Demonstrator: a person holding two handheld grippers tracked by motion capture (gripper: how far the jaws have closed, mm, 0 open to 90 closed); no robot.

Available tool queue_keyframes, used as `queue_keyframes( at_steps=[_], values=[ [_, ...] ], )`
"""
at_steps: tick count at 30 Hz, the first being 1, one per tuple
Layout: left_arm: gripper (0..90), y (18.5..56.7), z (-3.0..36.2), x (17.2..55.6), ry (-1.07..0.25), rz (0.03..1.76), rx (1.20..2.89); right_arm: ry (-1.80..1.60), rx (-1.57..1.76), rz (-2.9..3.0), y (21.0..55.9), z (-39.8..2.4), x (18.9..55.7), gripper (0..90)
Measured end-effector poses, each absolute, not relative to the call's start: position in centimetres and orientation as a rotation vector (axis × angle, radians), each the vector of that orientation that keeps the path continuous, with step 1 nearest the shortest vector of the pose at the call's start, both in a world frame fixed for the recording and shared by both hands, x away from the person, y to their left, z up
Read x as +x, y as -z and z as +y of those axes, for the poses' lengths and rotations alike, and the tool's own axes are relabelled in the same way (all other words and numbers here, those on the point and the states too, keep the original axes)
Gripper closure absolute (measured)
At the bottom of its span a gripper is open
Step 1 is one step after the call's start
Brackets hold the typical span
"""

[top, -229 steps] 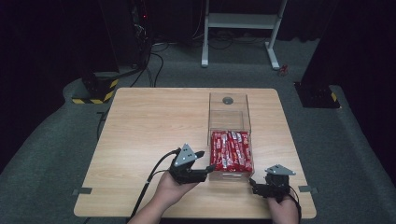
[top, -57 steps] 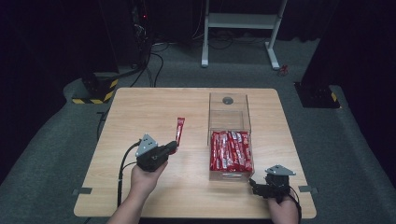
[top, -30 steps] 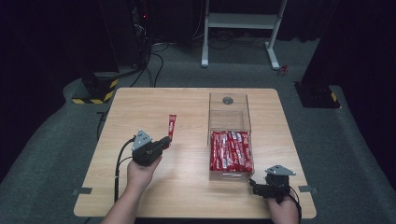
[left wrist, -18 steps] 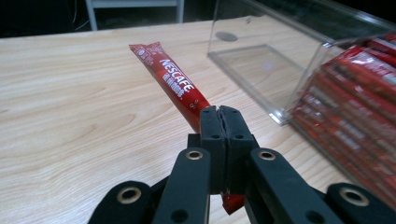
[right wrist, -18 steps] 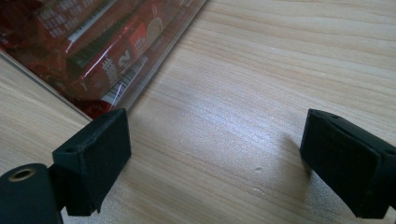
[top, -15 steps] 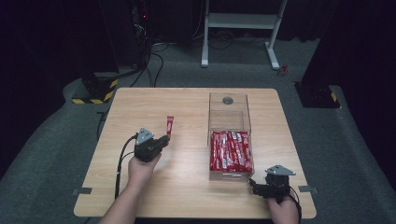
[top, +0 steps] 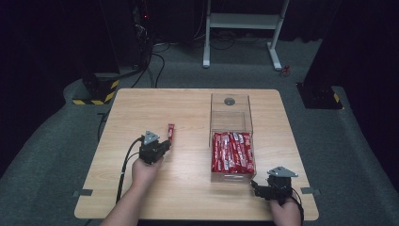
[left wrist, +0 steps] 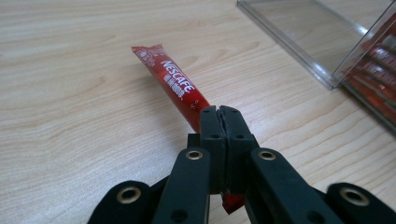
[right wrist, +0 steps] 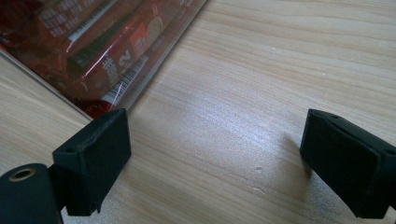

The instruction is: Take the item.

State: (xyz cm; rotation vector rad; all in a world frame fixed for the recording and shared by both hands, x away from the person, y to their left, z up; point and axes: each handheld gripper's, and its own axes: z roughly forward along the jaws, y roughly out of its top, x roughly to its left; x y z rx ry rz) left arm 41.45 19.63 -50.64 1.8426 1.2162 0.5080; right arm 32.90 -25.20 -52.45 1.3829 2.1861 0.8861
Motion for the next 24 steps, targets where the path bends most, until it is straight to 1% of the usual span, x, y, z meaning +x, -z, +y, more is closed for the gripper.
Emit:
queue_keyframes(
  at_steps=[15, 16, 18, 20, 24],
  values=[
    [87.1, 51.3, 19.5, 41.8, -0.491, 1.259, 1.877, -0.886, 1.382, 2.187, 52.5, -25.2, 32.9, 8.6],
    [85.8, 51.2, 19.5, 41.9, -0.484, 1.259, 1.873, -0.887, 1.383, 2.187, 52.4, -25.2, 32.9, 8.6],
    [78.2, 51.1, 19.7, 41.8, -0.468, 1.257, 1.862, -0.887, 1.382, 2.187, 52.4, -25.2, 32.9, 8.6],
    [73.3, 50.8, 19.9, 41.7, -0.459, 1.253, 1.846, -0.887, 1.383, 2.187, 52.4, -25.2, 32.9, 8.6],
    [69.6, 50.3, 20.3, 41.4, -0.446, 1.234, 1.838, -0.887, 1.381, 2.188, 52.5, -25.2, 32.9, 8.7]
  ],
)
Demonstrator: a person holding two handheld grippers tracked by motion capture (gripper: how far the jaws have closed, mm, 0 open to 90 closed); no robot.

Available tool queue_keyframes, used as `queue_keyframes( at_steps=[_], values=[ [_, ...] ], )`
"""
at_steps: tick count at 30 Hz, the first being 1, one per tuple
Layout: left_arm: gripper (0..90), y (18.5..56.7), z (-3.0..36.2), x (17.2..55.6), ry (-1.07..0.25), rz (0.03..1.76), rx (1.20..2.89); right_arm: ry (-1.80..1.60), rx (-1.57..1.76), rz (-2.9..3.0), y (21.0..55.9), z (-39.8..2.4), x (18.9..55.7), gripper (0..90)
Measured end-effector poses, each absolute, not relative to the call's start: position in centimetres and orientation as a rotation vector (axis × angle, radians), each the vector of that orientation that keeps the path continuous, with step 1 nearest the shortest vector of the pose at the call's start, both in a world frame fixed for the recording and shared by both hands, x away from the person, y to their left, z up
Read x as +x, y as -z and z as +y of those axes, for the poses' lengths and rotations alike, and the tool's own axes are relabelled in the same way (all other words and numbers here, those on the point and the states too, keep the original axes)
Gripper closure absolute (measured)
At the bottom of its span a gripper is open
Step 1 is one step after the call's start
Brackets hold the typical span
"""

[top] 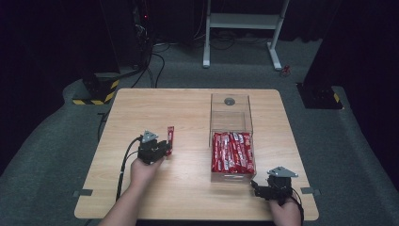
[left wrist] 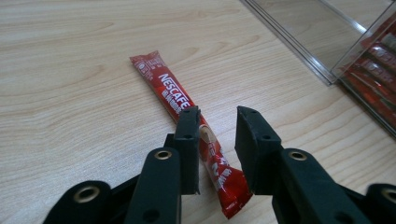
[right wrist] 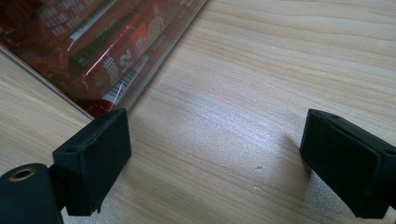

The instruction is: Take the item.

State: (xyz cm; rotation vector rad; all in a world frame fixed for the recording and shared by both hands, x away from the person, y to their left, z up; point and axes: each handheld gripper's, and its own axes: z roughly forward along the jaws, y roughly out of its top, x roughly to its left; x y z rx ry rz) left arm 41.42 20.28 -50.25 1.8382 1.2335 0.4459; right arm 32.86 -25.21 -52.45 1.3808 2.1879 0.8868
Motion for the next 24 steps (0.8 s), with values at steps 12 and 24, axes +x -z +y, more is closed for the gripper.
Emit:
queue_keyframes(
  at_steps=[12, 24],
  values=[
    [55.4, 48.9, 20.8, 39.8, -0.409, 1.166, 1.872, -0.886, 1.373, 2.190, 52.5, -25.2, 32.9, 8.7],
    [44.0, 49.2, 21.6, 37.8, -0.444, 1.147, 1.909, -0.885, 1.377, 2.190, 52.4, -25.2, 32.8, 8.7]
  ],
)
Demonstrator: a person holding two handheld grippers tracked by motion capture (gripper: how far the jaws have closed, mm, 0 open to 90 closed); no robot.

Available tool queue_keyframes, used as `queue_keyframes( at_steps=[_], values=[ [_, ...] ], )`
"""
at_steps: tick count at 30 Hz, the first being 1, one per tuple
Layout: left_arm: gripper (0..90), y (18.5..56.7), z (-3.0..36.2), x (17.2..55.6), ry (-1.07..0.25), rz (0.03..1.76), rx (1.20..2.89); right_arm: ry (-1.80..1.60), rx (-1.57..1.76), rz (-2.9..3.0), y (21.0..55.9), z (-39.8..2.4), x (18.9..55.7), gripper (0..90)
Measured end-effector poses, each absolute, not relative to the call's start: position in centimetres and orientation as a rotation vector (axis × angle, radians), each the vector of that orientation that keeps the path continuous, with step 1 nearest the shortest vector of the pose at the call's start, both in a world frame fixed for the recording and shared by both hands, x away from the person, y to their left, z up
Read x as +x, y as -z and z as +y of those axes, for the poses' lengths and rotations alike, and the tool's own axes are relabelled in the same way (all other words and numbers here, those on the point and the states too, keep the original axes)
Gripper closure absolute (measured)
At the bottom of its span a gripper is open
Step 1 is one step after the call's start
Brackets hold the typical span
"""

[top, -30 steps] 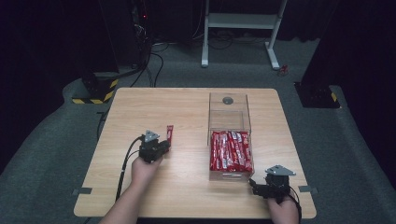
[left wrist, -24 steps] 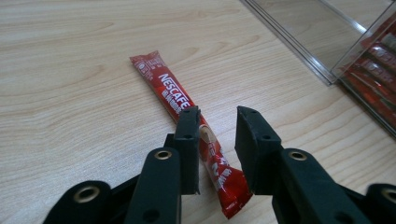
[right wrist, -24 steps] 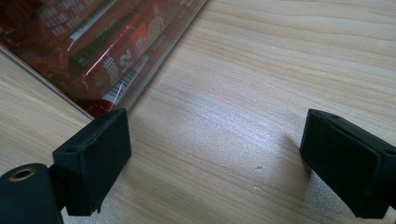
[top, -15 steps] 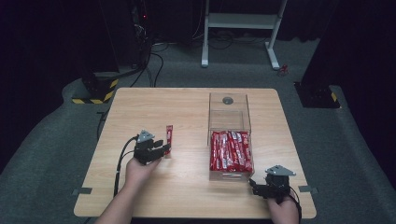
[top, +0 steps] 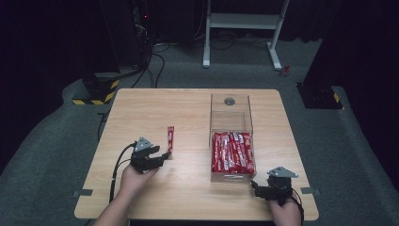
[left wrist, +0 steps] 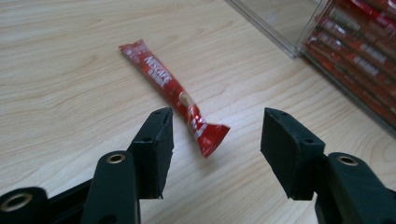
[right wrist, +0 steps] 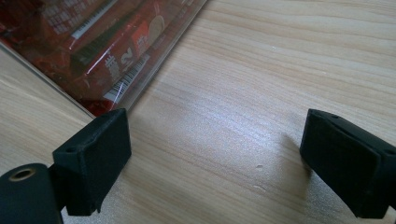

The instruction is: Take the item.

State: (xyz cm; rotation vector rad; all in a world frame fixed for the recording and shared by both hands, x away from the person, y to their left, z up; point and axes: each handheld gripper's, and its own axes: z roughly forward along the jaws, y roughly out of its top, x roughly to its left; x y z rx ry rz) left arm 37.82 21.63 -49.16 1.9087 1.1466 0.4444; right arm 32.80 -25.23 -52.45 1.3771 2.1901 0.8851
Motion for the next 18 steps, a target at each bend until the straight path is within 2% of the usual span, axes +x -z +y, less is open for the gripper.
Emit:
queue_keyframes(
  at_steps=[18],
  values=[
    [37.0, 51.4, 24.7, 33.8, -0.488, 1.188, 1.965, -0.884, 1.377, 2.190, 52.5, -25.2, 32.8, 8.7]
  ],
)
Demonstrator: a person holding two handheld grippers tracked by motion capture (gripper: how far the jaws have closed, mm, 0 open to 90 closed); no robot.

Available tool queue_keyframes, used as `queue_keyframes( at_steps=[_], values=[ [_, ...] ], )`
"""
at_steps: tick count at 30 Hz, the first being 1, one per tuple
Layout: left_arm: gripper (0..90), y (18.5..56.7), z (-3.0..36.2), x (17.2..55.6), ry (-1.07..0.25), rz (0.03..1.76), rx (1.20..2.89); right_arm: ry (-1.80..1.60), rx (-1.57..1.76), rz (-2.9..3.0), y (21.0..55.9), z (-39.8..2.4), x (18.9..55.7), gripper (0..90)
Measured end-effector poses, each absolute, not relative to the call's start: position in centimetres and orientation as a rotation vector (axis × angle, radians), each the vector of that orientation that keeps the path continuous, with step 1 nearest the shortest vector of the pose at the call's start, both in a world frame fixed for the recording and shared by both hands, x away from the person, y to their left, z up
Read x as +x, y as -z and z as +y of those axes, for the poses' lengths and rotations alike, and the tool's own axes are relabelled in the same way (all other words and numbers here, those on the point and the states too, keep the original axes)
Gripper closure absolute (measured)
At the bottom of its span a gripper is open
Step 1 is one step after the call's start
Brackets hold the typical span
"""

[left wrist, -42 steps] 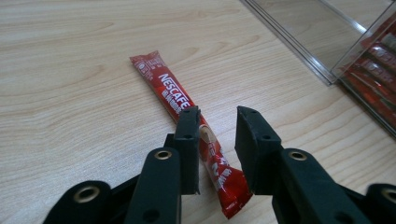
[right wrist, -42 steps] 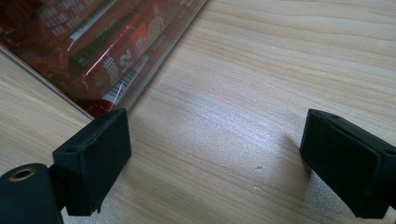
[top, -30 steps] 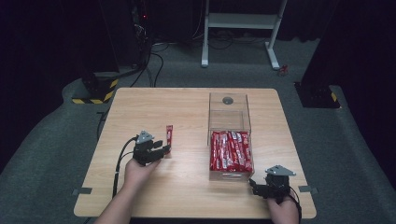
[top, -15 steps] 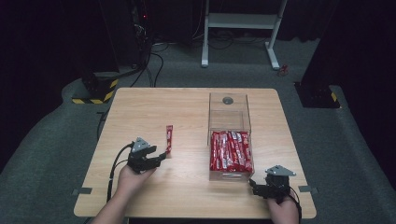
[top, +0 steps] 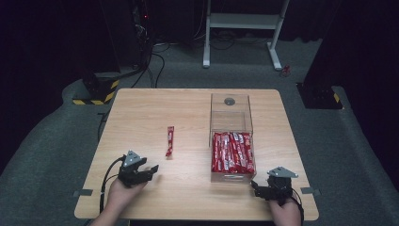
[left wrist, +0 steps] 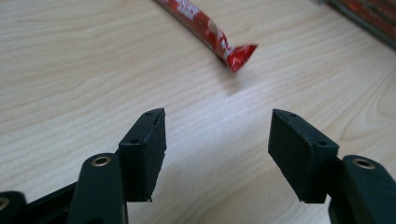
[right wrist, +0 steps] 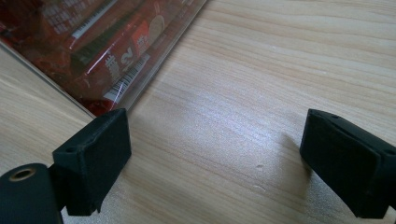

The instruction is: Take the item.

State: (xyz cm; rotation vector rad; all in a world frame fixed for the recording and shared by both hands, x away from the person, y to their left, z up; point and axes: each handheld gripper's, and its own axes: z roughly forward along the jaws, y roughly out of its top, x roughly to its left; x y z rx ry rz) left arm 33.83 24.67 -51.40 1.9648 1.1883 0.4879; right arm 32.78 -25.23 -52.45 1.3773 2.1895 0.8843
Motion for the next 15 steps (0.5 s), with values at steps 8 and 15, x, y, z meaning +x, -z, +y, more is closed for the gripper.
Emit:
queue_keyframes(
  at_steps=[8, 15],
  values=[
    [31.9, 52.4, 25.1, 32.5, -0.538, 1.160, 2.058, -0.884, 1.378, 2.189, 52.5, -25.2, 32.8, 8.6],
    [24.1, 52.7, 25.2, 31.8, -0.518, 1.149, 2.075, -0.883, 1.376, 2.188, 52.5, -25.2, 32.7, 8.6]
  ],
)
